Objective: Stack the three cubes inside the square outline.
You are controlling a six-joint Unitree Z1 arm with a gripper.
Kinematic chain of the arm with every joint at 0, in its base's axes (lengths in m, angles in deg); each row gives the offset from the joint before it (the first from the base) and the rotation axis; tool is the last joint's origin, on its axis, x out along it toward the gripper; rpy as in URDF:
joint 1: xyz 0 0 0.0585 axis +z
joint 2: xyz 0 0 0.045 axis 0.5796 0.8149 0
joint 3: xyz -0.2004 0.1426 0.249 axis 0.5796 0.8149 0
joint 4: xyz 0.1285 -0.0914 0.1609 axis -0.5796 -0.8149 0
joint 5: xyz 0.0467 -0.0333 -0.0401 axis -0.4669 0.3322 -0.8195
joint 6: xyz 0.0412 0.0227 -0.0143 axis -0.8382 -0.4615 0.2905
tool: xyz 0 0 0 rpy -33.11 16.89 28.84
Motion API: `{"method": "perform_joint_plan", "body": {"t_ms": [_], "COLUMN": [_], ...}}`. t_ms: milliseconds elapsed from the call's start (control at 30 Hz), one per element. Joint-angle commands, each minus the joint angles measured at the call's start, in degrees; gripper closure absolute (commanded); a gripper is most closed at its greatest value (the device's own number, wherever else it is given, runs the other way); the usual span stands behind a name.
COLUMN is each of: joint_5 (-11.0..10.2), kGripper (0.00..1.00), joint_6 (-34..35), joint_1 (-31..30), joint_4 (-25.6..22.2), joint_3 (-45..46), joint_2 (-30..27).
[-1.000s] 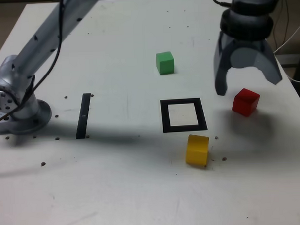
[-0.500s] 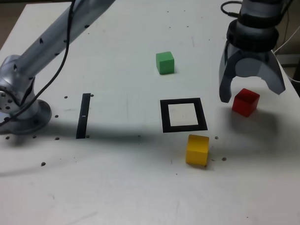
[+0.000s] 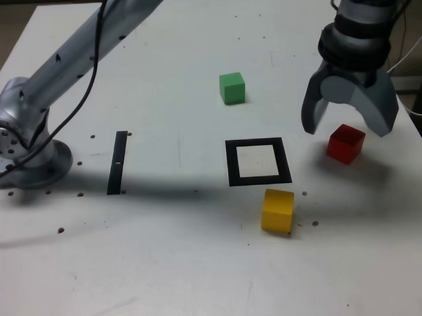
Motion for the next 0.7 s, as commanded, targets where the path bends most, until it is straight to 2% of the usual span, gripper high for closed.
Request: {"method": "perform_joint_plan", "body": {"t_ms": [0,200,667], "joint_5": [0.0,-0.4,-1.2], "kGripper": [0.02,0.02,0.04], "joint_6": [-2.0,-4.8,-5.6], "joint_1": [-0.1,-0.2,-0.9], "joint_4": [-0.7,-0.7,-0.3], "joint_3": [0.1,0.4,-1.3], "joint_2": [0.4,0.5,3.7]}}
